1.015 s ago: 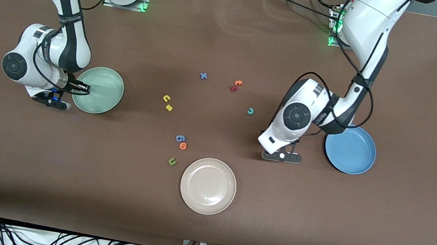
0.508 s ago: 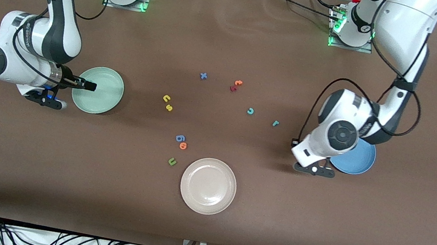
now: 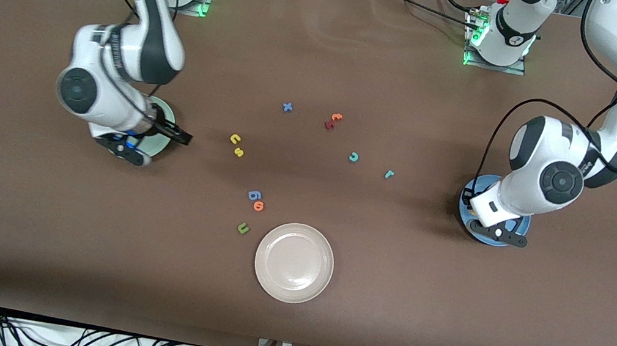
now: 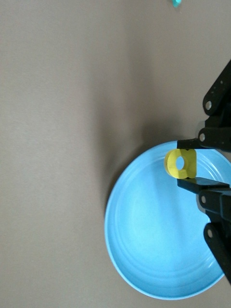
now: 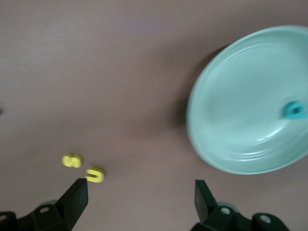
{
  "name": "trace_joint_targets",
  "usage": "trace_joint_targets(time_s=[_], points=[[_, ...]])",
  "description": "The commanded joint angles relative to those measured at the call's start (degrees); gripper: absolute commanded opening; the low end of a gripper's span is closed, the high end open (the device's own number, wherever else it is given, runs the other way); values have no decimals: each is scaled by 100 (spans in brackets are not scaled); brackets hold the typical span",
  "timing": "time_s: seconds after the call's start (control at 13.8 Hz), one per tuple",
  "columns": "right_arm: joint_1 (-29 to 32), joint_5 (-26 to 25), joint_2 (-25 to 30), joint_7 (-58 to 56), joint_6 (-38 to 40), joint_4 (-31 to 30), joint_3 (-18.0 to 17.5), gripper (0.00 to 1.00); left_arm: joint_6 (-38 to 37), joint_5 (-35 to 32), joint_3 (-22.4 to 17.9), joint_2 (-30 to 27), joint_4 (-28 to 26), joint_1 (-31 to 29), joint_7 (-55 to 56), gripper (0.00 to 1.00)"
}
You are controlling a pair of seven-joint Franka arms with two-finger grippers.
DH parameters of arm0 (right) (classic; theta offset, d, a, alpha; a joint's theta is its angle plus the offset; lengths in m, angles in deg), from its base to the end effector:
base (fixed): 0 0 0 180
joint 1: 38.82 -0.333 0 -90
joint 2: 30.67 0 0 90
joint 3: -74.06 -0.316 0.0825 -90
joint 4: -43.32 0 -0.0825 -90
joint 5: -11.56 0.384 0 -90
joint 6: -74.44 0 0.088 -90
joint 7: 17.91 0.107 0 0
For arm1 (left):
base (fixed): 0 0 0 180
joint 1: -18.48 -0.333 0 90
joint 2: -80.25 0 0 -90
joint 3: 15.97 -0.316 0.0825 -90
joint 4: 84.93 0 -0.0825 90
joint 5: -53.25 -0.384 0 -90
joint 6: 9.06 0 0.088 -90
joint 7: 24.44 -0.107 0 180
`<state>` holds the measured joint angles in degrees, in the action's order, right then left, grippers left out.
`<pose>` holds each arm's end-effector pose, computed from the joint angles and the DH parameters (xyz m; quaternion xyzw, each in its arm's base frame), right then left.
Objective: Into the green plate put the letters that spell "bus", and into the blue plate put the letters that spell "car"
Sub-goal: 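Drop the teal a on the green plate while the left gripper drops yellow on blue, then grasp the yellow s with the right gripper while the left gripper reaches teal j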
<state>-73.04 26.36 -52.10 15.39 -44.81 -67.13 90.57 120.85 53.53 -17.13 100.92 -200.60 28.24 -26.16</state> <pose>0.5630 0.2002 0.2870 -0.9726 0.2038 0.1118 0.0053 0.5823 -0.0885 0.2625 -0.9945 0.0886 0.0558 0.0052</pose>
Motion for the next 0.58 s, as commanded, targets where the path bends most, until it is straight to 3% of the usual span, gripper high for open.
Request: trace_joint_targets(time_s=[0.0, 0.22, 0.51], points=[[-462, 67, -431, 885, -606, 68, 54, 98, 586, -124, 64, -458, -780, -61, -179, 16], [-718, 84, -782, 1642, -1169, 68, 37, 98, 1474, -125, 64, -660, -1501, -236, -547, 16], [-981, 365, -1100, 2408, -1785, 77, -16, 98, 1720, -125, 72, -793, -1757, -553, -1197, 14]])
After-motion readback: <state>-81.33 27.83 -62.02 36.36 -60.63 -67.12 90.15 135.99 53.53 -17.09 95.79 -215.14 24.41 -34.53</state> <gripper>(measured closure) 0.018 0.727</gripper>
